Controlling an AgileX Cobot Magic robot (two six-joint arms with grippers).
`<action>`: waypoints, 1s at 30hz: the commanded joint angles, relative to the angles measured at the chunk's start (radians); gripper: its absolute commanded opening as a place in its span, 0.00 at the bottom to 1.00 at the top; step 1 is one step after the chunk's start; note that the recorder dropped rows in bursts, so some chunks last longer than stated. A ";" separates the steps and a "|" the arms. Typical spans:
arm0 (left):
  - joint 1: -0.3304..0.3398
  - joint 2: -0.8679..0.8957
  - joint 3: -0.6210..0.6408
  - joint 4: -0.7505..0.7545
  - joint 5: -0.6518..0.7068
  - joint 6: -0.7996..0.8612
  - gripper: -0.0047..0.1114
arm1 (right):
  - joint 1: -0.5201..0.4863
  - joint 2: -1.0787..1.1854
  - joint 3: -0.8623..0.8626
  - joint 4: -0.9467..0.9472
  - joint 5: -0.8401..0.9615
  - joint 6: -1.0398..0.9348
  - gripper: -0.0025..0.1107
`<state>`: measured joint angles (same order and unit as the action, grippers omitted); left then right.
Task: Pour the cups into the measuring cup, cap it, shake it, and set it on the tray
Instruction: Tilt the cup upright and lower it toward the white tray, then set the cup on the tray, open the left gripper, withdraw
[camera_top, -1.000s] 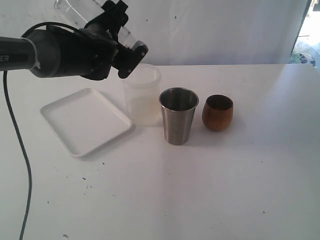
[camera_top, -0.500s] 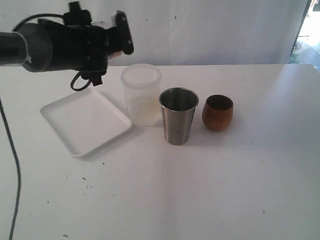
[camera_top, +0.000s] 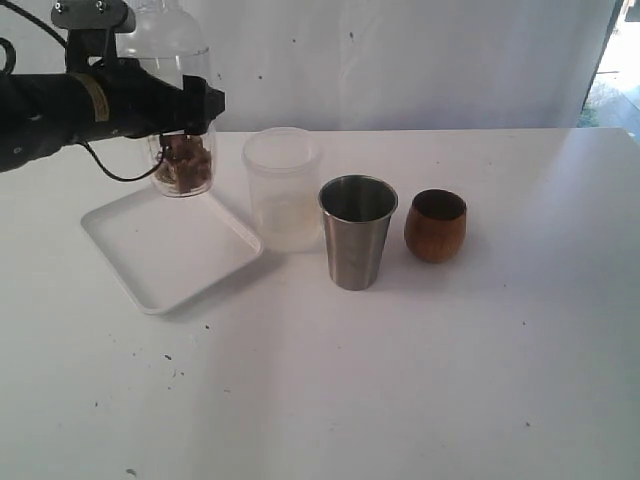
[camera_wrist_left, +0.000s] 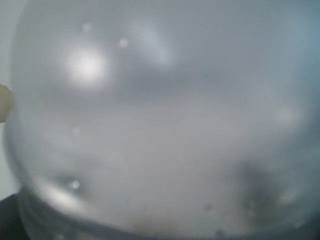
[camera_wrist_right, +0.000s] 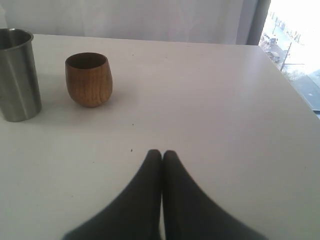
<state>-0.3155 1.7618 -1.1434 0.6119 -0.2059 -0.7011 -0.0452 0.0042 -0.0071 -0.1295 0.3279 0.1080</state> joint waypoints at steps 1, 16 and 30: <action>0.004 -0.069 0.060 -0.089 -0.067 0.108 0.04 | 0.004 -0.004 0.007 0.000 -0.010 0.001 0.02; 0.026 -0.016 0.524 -0.474 -0.776 0.574 0.04 | 0.004 -0.004 0.007 0.000 -0.010 0.001 0.02; 0.026 0.111 0.524 -0.585 -0.904 0.633 0.60 | 0.004 -0.004 0.007 0.000 -0.010 0.001 0.02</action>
<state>-0.2896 1.8801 -0.6172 0.0536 -1.0506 -0.1028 -0.0452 0.0042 -0.0071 -0.1295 0.3279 0.1080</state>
